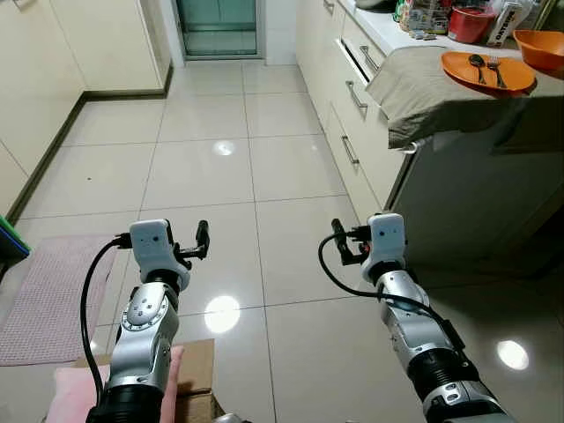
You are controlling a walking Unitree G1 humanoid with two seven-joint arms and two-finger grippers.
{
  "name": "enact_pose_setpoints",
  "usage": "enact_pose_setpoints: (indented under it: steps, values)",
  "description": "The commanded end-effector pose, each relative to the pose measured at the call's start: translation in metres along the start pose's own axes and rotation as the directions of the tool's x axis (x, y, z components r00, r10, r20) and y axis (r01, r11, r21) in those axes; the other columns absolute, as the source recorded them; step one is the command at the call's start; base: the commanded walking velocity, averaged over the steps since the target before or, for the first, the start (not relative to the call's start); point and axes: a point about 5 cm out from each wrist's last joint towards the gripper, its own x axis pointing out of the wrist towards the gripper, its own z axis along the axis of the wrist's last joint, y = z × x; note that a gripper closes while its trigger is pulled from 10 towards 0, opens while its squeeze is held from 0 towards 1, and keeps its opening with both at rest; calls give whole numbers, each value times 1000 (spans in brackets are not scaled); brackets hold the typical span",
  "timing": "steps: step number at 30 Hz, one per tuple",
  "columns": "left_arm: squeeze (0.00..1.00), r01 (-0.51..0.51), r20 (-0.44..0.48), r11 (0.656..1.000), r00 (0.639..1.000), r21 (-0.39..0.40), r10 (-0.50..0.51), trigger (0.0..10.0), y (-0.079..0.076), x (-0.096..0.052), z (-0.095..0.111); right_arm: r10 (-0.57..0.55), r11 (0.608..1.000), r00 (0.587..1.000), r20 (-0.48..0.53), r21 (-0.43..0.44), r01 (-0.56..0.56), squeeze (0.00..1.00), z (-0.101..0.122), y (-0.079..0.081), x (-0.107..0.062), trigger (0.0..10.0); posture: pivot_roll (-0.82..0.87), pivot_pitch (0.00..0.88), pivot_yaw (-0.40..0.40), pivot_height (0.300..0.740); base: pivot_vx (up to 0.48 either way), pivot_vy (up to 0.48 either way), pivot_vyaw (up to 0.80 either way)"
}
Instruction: Setting the table
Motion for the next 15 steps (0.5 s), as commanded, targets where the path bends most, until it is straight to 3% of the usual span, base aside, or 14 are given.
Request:
enact_pose_setpoints:
  steps: [1,3,15]
  values:
    - [0,5,20,1000,1000,-3,-5,10000,-3,2,4,6,1000,1000,16,-5,-5,0,4,1,3,10000,-107,0,27,740,0,0,0]
    - [0,2,19,1000,1000,-10,-1,10000,-3,2,3,7,1000,1000,16,-5,-7,0,4,1,3,10000,-104,0,27,740,0,-163,0]
    - [0,-9,22,1000,1000,-25,9,10000,-4,4,5,8,1000,1000,12,-4,-8,0,3,2,2,10000,-106,0,30,740,0,-480,0]
